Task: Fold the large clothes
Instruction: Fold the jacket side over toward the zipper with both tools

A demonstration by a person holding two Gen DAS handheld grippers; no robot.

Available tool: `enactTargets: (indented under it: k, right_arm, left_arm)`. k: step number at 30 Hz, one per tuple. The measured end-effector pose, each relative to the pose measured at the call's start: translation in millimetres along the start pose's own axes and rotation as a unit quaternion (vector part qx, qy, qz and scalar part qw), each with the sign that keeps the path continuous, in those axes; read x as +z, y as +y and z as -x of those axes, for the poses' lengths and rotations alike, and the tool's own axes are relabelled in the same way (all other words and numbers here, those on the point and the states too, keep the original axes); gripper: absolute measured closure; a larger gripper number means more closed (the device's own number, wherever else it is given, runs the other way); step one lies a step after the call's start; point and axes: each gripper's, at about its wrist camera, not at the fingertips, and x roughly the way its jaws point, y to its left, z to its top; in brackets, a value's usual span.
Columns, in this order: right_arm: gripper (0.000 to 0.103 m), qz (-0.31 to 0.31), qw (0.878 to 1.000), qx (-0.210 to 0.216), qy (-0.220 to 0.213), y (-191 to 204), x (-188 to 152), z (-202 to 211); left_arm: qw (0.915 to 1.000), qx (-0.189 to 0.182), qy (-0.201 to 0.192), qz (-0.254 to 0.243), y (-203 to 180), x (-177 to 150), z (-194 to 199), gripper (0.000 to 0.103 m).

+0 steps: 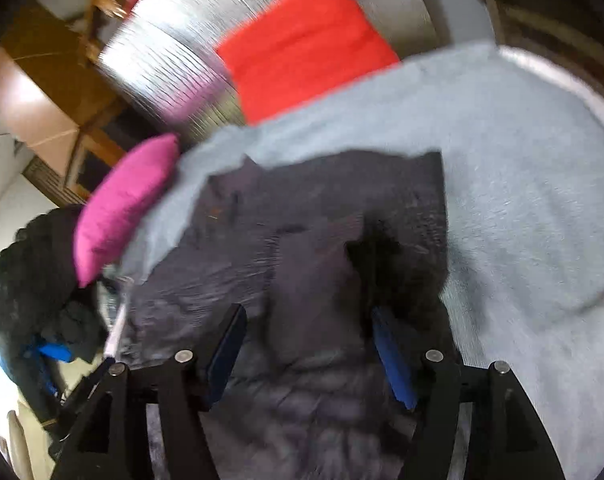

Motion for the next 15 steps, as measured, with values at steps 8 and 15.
enactTargets:
  k: [8, 15]
  right_arm:
    - [0.028, 0.006, 1.000, -0.006, -0.012, -15.7, -129.3, 124.5]
    - [0.028, -0.070, 0.997, -0.026, 0.035, -65.9, -242.4, 161.2]
  left_arm:
    - [0.9860, 0.018, 0.038, 0.161, 110.3, -132.6, 94.8, 0.019]
    - [0.9835, 0.001, 0.068, 0.168, 106.7, -194.2, 112.7, 0.019]
